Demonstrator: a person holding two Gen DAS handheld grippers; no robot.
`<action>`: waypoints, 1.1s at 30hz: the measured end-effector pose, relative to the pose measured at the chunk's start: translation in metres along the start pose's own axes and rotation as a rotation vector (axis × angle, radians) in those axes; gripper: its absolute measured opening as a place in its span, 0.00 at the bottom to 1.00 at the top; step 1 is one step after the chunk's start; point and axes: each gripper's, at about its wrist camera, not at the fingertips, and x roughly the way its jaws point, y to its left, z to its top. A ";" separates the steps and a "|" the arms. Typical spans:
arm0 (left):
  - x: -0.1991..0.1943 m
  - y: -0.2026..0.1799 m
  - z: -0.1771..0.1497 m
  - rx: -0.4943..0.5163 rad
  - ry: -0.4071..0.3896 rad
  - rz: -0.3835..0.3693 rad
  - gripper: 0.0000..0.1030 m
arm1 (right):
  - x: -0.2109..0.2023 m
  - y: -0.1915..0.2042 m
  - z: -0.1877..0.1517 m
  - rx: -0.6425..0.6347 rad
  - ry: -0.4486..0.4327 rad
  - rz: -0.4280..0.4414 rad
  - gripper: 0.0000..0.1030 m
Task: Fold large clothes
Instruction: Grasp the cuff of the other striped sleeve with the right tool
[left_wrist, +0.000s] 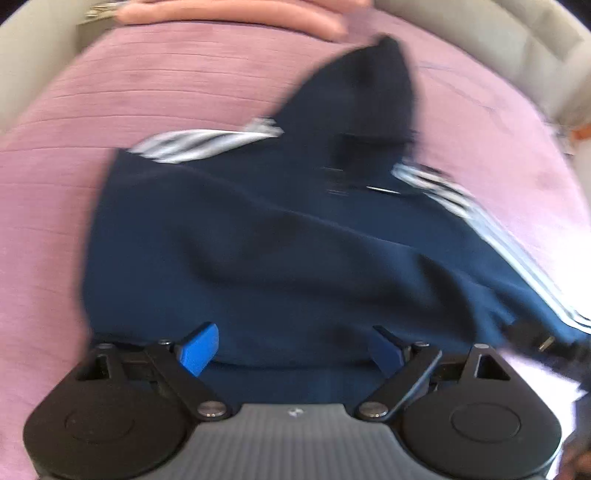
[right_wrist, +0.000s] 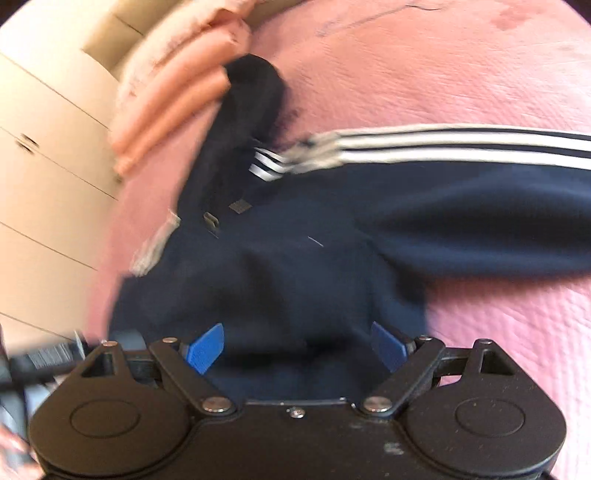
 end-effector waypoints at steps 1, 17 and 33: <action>0.005 0.014 0.008 -0.004 -0.010 0.032 0.87 | 0.012 0.005 0.009 -0.033 -0.009 -0.035 0.99; 0.054 0.119 0.072 -0.091 0.033 0.124 0.84 | 0.085 0.029 0.035 -0.207 0.080 -0.248 0.13; 0.043 0.066 0.072 0.005 0.088 0.143 0.86 | 0.035 -0.010 0.069 -0.035 -0.104 -0.332 0.80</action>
